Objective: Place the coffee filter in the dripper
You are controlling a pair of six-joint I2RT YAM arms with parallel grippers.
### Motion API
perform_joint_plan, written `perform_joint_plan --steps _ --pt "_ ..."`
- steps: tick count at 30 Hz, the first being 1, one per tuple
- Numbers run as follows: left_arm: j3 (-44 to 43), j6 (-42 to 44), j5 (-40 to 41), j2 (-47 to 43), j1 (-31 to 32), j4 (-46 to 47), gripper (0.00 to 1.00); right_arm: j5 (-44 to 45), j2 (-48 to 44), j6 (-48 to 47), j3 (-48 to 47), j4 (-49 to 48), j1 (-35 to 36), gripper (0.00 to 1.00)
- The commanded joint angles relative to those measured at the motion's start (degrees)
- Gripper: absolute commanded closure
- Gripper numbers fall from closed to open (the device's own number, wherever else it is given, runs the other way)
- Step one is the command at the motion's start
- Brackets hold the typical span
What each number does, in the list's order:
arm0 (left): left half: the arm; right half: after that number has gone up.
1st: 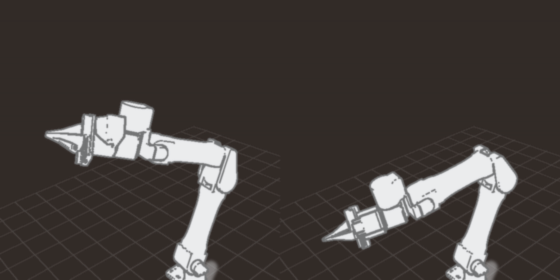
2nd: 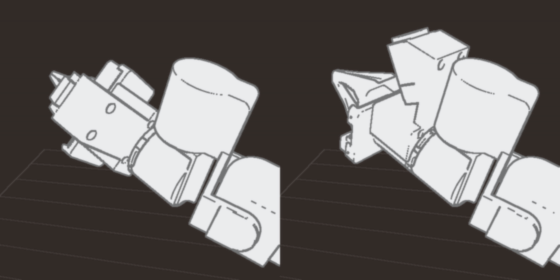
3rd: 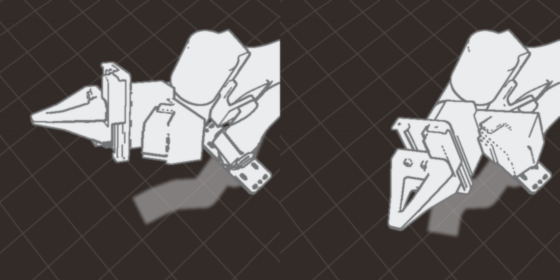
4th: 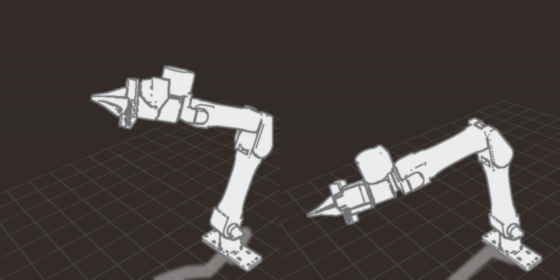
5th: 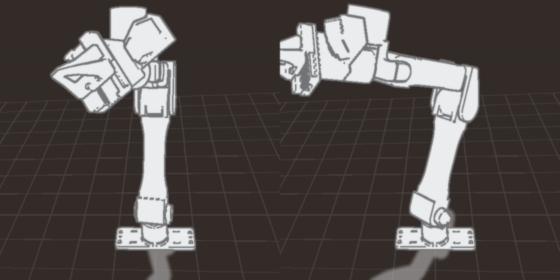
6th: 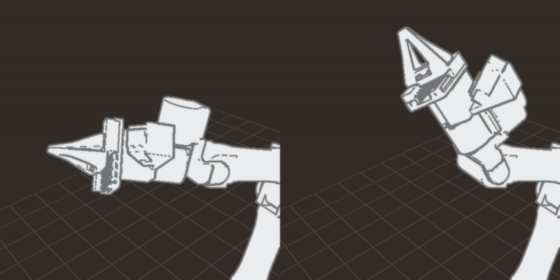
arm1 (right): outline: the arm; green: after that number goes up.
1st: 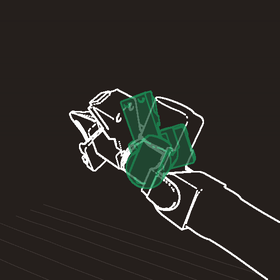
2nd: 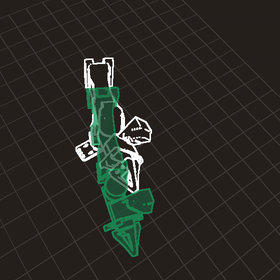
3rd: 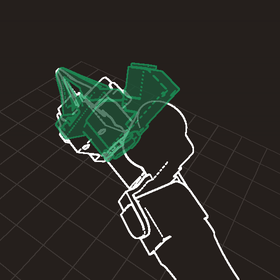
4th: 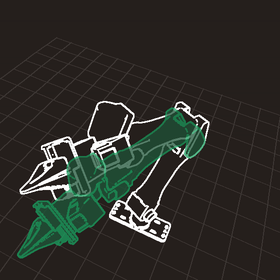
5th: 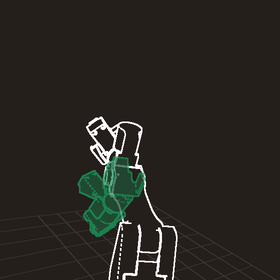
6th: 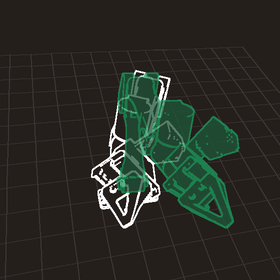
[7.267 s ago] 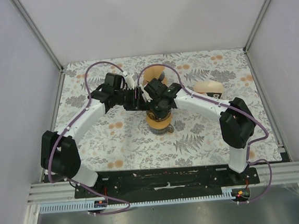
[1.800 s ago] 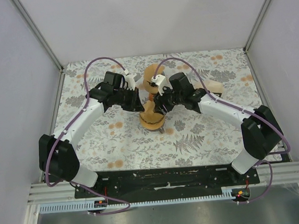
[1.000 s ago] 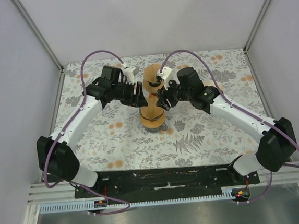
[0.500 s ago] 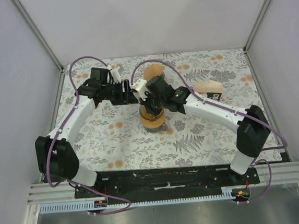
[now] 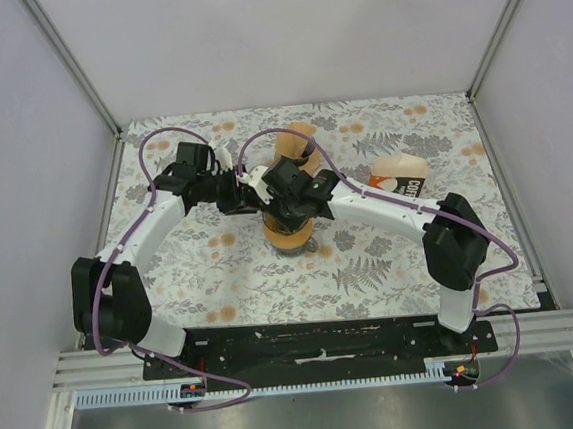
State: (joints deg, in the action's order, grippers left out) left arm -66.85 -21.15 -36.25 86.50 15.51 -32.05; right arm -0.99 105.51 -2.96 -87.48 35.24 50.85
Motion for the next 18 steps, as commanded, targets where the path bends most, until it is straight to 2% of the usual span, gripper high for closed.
perform_joint_plan --steps 1,9,18 --pt "0.8 -2.1 -3.4 -2.7 0.2 3.4 0.52 -0.1 0.5 0.6 -2.3 0.3 0.5 1.0" --pt "1.9 -2.1 -3.6 -2.9 0.2 4.3 0.71 0.6 -2.1 0.2 -3.0 0.3 0.4 1.0" --pt "1.8 -1.3 -3.2 -2.8 0.2 4.3 0.73 2.5 -8.0 -0.5 -3.2 -0.3 -1.2 1.0"
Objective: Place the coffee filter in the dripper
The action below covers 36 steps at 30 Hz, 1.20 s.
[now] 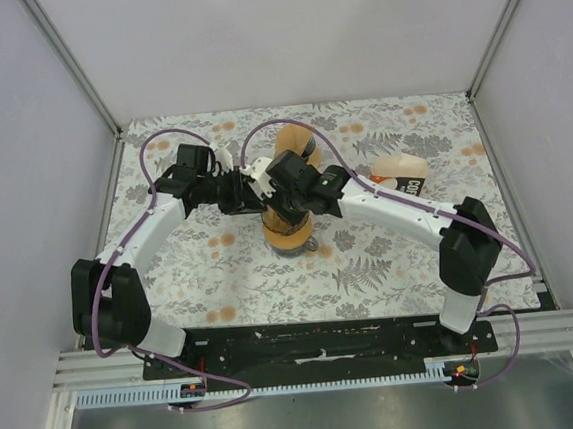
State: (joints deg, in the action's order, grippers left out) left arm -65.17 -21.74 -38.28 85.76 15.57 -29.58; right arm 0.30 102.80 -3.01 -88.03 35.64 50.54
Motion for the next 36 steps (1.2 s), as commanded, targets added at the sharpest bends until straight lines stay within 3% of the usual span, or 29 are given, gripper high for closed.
perform_joint_plan --steps 1,7,11,12,16,19,24,31,36 --pt "0.1 -0.6 -1.0 -2.1 0.2 1.8 0.73 1.2 -5.9 -0.4 -2.5 -0.7 -1.1 1.0" --pt "-0.3 -0.2 -0.8 -2.0 0.2 1.4 0.73 0.6 -13.0 -0.5 -0.7 -1.6 -3.1 1.0" --pt "-1.0 0.2 -0.7 -2.2 0.2 0.9 0.72 0.9 -20.1 0.5 4.3 -4.5 -8.0 0.97" --pt "-1.2 0.4 -0.7 -2.1 0.2 0.8 0.71 1.1 -22.4 0.8 5.7 -5.3 -9.6 0.9" --pt "-1.9 0.9 -0.2 -2.3 0.2 0.3 0.62 2.2 -29.5 2.9 13.1 -9.2 -16.3 0.48" --pt "-3.4 1.2 -0.4 -2.0 0.2 -0.4 0.52 4.2 -34.8 2.9 19.3 -12.8 -20.0 0.31" --pt "-4.6 2.0 -0.1 -2.4 0.2 -1.2 0.46 6.8 -40.8 5.4 26.1 -15.3 -26.9 0.02" --pt "-7.0 4.2 1.8 -3.0 0.2 -3.3 0.36 5.7 -46.2 10.0 33.6 -18.8 -39.0 0.02" --pt "-15.4 9.5 9.7 -4.1 -2.5 -7.5 0.35 5.1 -50.5 12.7 41.2 -24.5 -46.3 0.02"
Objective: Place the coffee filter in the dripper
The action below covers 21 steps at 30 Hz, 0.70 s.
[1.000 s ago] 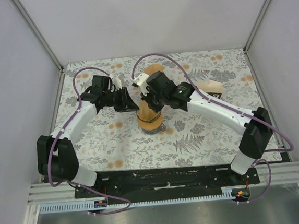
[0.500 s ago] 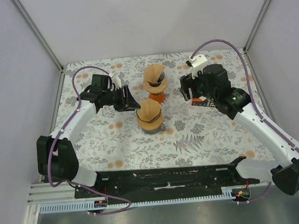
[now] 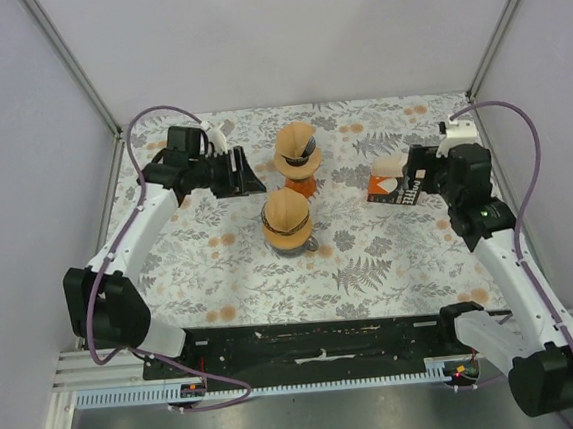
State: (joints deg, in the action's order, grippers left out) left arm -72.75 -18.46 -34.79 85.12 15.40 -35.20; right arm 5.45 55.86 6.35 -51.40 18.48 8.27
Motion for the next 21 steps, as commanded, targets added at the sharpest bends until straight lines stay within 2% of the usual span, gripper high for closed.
perform_joint_plan --steps 1,6,9,11,15,18,21 --pt "-8.5 6.9 8.1 -4.0 -3.9 -1.5 0.35 -0.2 -4.1 3.6 6.2 -8.4 -5.1 0.02" --pt "-4.3 11.0 19.7 -7.3 -12.8 7.5 0.34 3.3 -5.1 7.4 10.9 -12.1 -9.5 0.02" --pt "2.8 11.8 21.0 -9.4 -20.3 15.6 0.34 6.7 -6.2 8.1 14.8 -16.7 -9.6 0.02" --pt "9.2 12.7 23.0 -10.9 -22.7 22.3 0.34 10.2 -6.6 9.2 17.1 -19.7 -9.5 0.02" --pt "20.7 16.6 28.9 -11.2 -23.0 32.7 0.32 16.8 -6.6 12.3 20.6 -22.6 -9.6 0.02" --pt "26.4 20.8 29.8 -10.7 -23.0 39.0 0.31 18.0 -6.3 12.5 23.0 -24.7 -9.5 0.02" --pt "30.6 21.0 29.8 -10.2 -23.1 42.4 0.31 19.2 -5.8 12.8 24.6 -25.7 -9.5 0.02"
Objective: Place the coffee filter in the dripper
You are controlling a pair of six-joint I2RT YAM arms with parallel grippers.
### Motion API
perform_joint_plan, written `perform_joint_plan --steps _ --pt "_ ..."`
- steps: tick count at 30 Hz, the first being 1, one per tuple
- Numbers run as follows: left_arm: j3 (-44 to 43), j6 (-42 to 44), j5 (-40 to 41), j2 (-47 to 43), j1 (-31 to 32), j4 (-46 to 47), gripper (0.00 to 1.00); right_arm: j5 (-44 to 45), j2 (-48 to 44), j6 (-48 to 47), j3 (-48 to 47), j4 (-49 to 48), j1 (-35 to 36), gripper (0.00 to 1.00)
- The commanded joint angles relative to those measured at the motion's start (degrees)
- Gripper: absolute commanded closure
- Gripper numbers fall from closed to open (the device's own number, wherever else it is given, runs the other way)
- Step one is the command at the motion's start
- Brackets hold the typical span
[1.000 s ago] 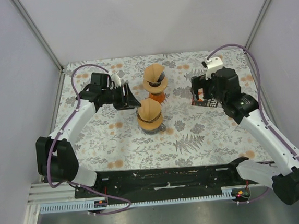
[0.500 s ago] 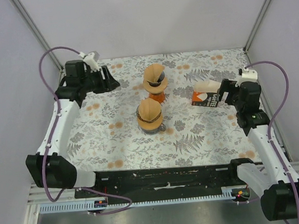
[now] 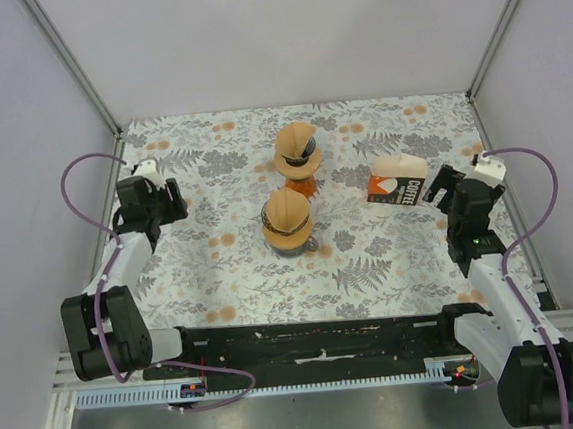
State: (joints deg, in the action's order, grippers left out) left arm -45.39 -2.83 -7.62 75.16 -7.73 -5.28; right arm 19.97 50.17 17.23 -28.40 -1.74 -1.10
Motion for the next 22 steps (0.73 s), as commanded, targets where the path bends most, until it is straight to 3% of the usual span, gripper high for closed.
perform_joint_plan --steps 1,10,22 --pt "4.2 5.4 2.1 -0.1 0.0 13.3 0.31 5.0 -0.1 2.2 1.8 -5.6 -0.2 0.02" --pt "10.5 4.1 2.2 1.5 0.0 20.2 0.3 6.1 -0.9 1.1 2.7 -6.2 -0.2 0.02" --pt "10.3 3.7 1.7 3.8 0.0 20.2 0.32 1.3 -1.6 -0.8 4.1 -9.1 -0.1 0.02"
